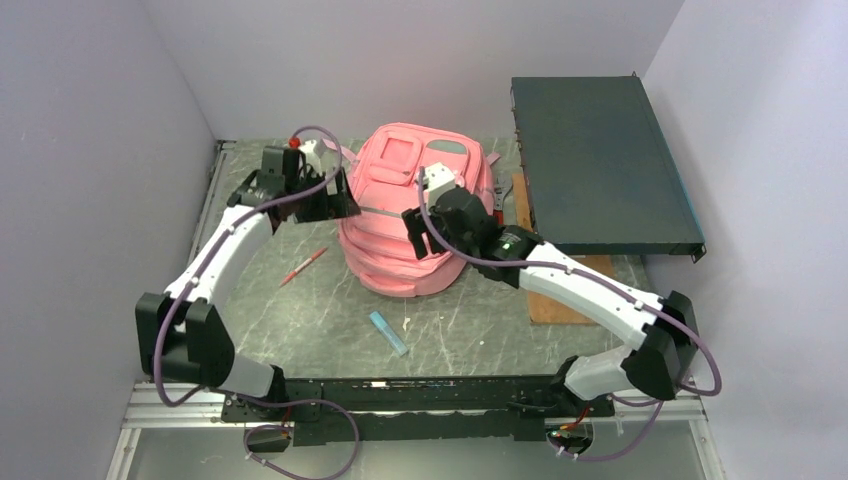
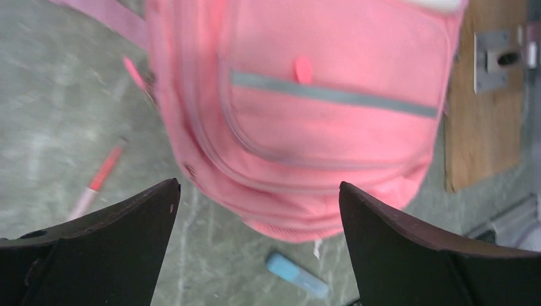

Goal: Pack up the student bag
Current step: Zip the student bag at the center of the board, then adjust the student bag at the center of the board.

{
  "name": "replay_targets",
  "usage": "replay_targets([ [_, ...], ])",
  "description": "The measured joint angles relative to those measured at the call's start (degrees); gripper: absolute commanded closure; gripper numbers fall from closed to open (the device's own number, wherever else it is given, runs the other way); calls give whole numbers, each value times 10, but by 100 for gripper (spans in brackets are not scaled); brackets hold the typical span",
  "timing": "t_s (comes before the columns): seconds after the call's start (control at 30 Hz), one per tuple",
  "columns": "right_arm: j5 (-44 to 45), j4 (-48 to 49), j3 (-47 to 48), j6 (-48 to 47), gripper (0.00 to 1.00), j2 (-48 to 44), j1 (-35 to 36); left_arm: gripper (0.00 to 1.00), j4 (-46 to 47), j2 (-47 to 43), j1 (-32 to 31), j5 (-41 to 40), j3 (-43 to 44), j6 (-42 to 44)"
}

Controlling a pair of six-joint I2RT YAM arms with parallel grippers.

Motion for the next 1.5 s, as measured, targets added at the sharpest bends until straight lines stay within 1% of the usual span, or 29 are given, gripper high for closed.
replay_targets([
  [0.13,-23,-40,18,-4,27,-14,-48,0,40,-46,-32,33,-104,-25],
  [0.17,-25,-48,22,-6,29,-11,-59,0,47,-50,-45,31,-128,-31],
  [0.2,-28,-56,25,-9,33,-6,-70,2,52,-51,-58,27,-147,-38],
  [0.3,-35,-81,41,-33,48,23,-92,3,60,-45,-91,23,-183,-57],
  [0.33,-37,-89,47,-43,51,34,-94,3,62,-41,-96,22,-186,-61],
  [0.4,-39,-107,66,-72,51,64,-95,3,75,-25,-97,14,-188,-70],
  [0.43,-40,-113,74,-86,48,81,-95,3,82,-13,-91,9,-186,-73],
  [0.5,-54,-113,76,-106,33,99,-96,3,86,17,-75,2,-173,-76],
  [0.53,-68,-108,72,-116,28,105,-97,4,84,42,-60,2,-158,-76],
  [0.63,-116,-95,60,-131,15,110,-104,3,64,99,-27,22,-119,-76],
  [0.67,-132,-91,60,-137,13,114,-109,2,61,110,-21,24,-110,-76],
  [0.87,-198,-72,61,-153,7,136,-130,2,40,145,10,21,-57,-72],
  [0.93,-223,-68,61,-153,3,143,-141,2,35,160,17,23,-41,-70],
  [1.0,-247,-60,61,-153,1,149,-153,2,37,167,26,29,-37,-70],
  [1.13,-273,-48,69,-155,1,162,-165,2,37,168,34,35,-37,-70],
  [1.3,-306,-42,110,-165,1,210,-176,0,45,168,35,45,-40,-70],
  [1.4,-325,-35,115,-169,1,232,-185,0,56,167,36,50,-50,-70],
  [1.47,-339,-37,117,-172,3,241,-191,0,59,167,37,52,-54,-70],
  [1.5,-345,-37,117,-172,6,244,-193,0,59,167,37,53,-55,-70],
])
